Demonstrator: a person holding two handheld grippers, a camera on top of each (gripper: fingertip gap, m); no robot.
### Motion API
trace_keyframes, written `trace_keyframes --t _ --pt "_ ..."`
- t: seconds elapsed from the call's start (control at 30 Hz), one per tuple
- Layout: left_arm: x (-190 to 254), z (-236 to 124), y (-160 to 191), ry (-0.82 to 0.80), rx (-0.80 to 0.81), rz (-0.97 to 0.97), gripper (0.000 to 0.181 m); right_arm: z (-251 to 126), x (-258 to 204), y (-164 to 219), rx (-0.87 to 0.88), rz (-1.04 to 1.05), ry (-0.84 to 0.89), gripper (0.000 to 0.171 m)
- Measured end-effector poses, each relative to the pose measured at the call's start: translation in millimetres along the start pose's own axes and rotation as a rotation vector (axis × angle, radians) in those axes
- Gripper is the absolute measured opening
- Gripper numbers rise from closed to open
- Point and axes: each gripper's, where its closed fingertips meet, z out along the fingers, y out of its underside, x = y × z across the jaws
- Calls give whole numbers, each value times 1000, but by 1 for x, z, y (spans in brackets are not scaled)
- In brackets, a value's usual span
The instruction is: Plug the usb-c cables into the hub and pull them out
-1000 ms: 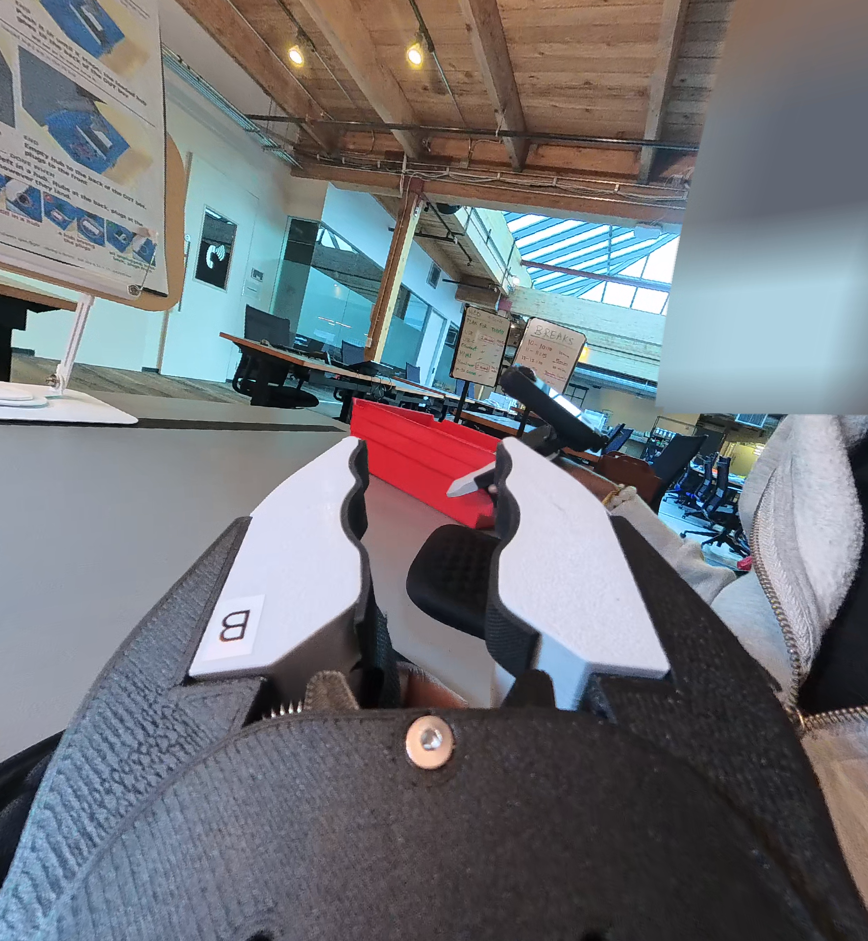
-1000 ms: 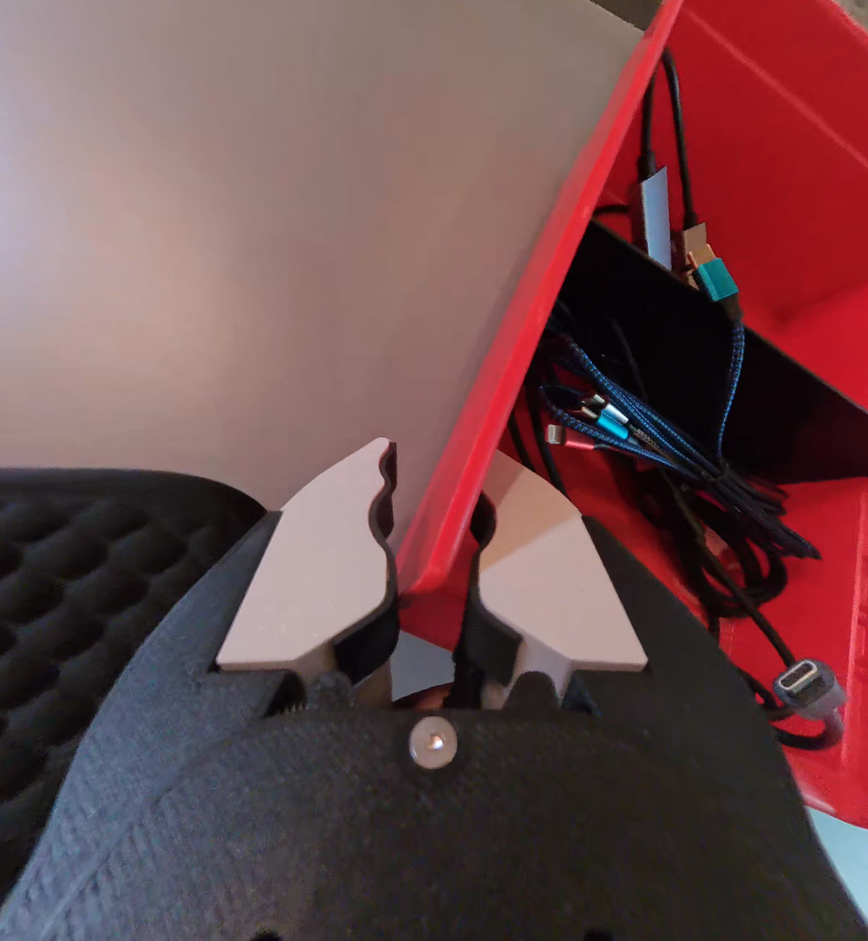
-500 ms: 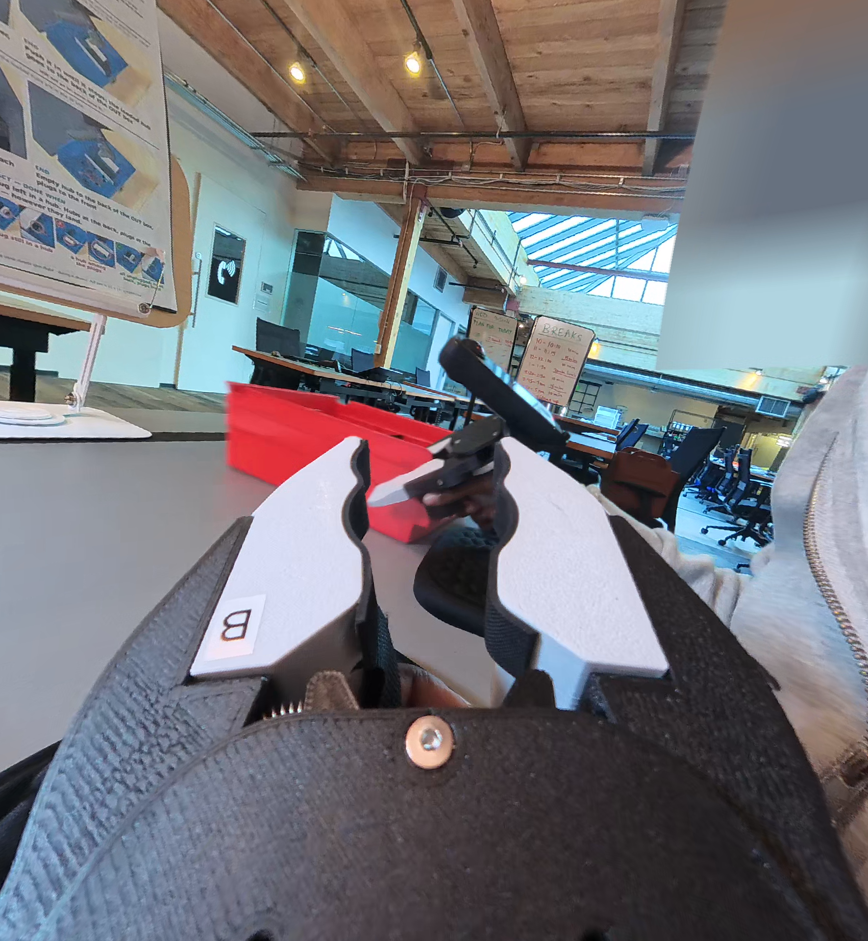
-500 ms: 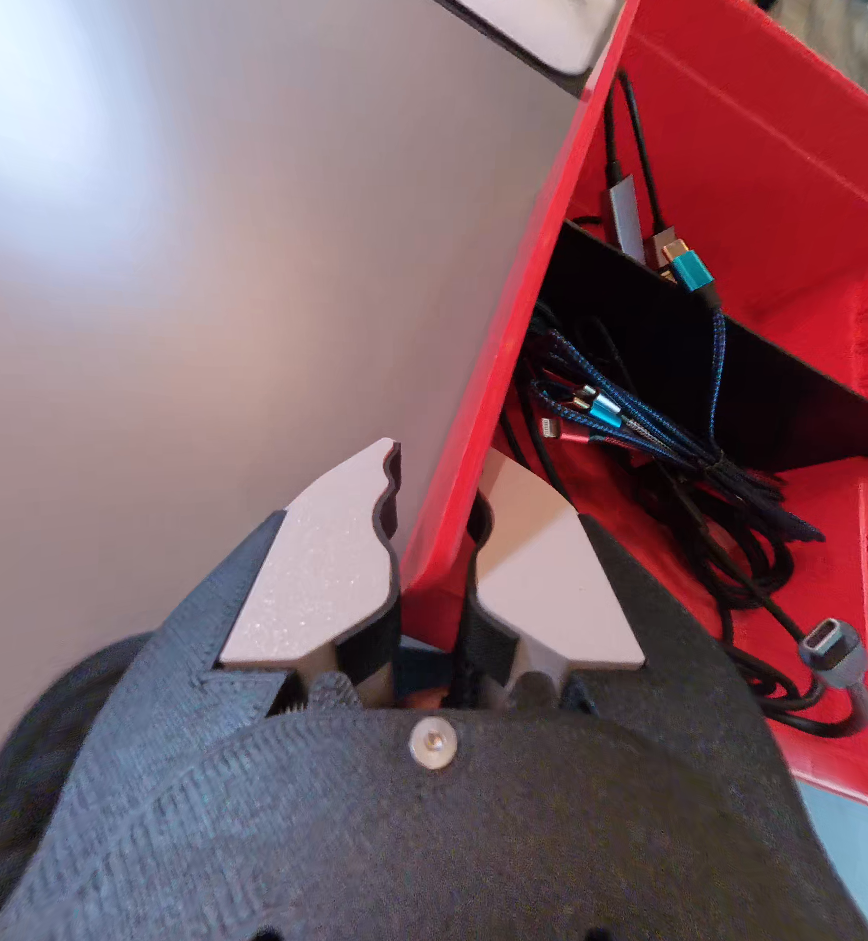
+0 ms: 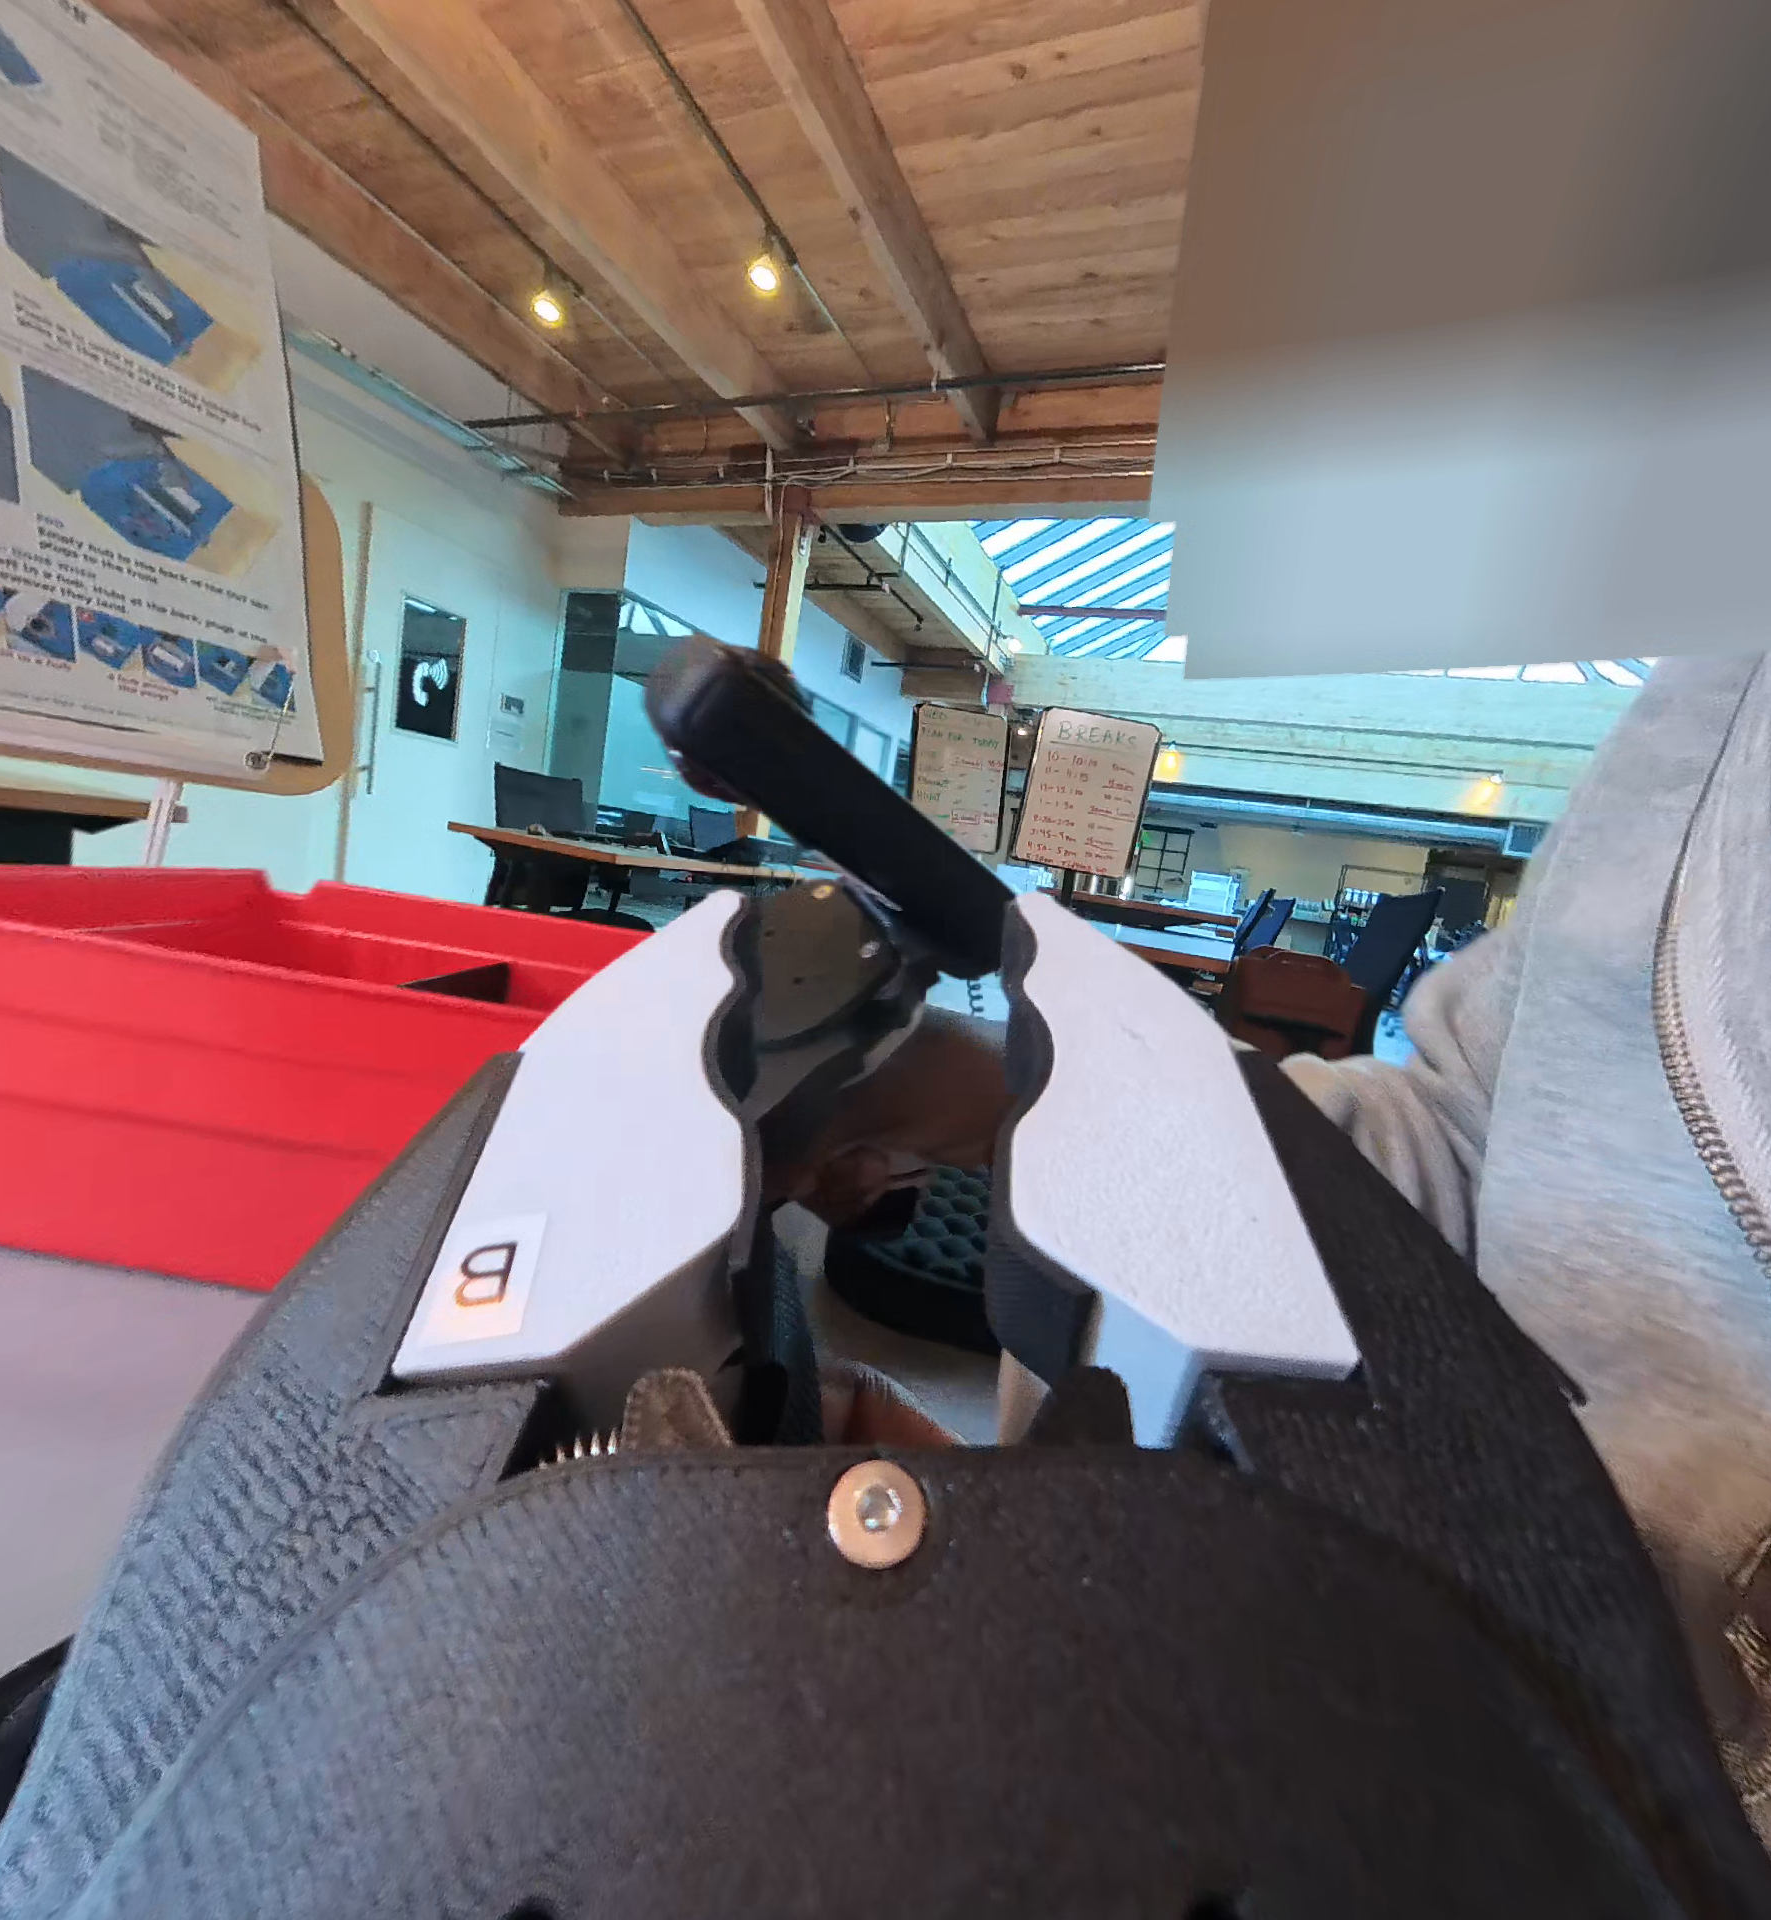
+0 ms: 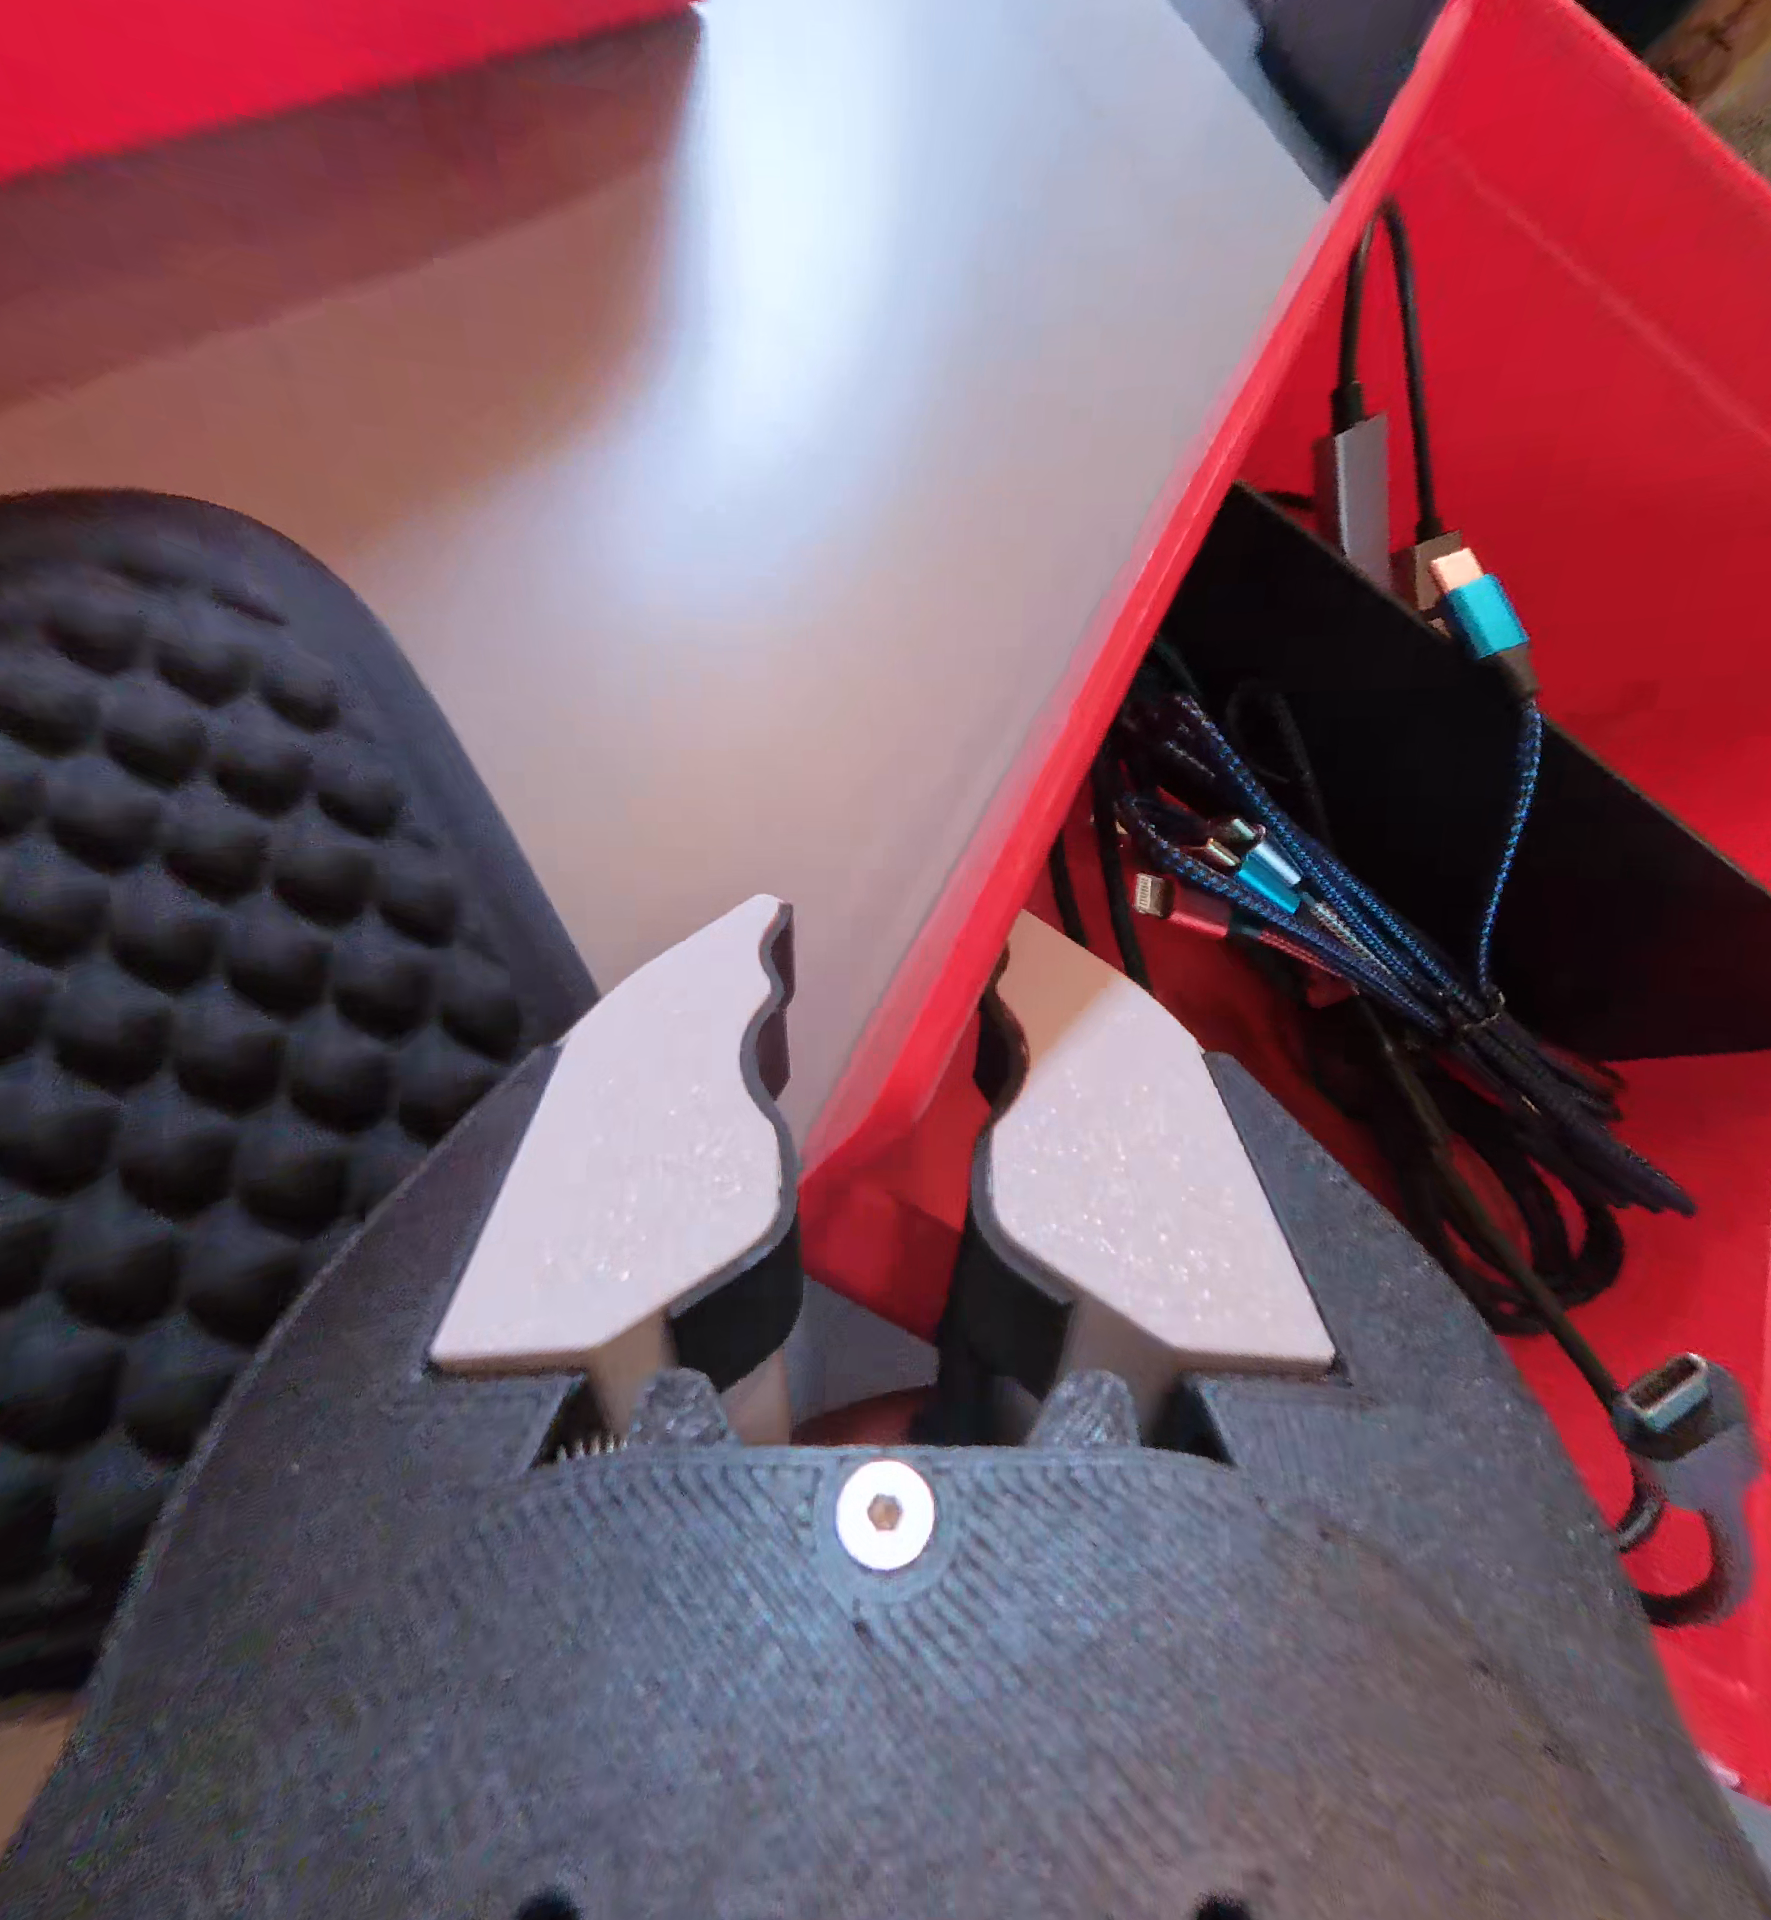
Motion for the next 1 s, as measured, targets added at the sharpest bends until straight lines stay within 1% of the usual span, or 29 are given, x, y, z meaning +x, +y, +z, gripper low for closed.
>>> trace_keyframes --t 0.1,0.17,0.3,0.4,0.57,0.77,1.0 --pt "6 1 2 20 -9 44 47 10 -16 -15 8 -53 -44 35" --pt "8 1 2 26 -9 55 45 17 -26 -27 19 -85 -63 36" --pt "8 0 0 25 6 47 44 32 -48 -46 16 -212 -76 45" --pt "11 -1 -2 46 14 64 40 42 -65 -61 34 -231 -121 50" --pt "25 -1 -4 83 27 204 40 55 -86 -82 82 -255 -173 51" --pt "31 -1 -4 119 42 193 40 62 -109 -98 115 -338 -210 50" --pt "31 1 -3 99 12 216 40 73 -123 -114 114 -347 -227 52"
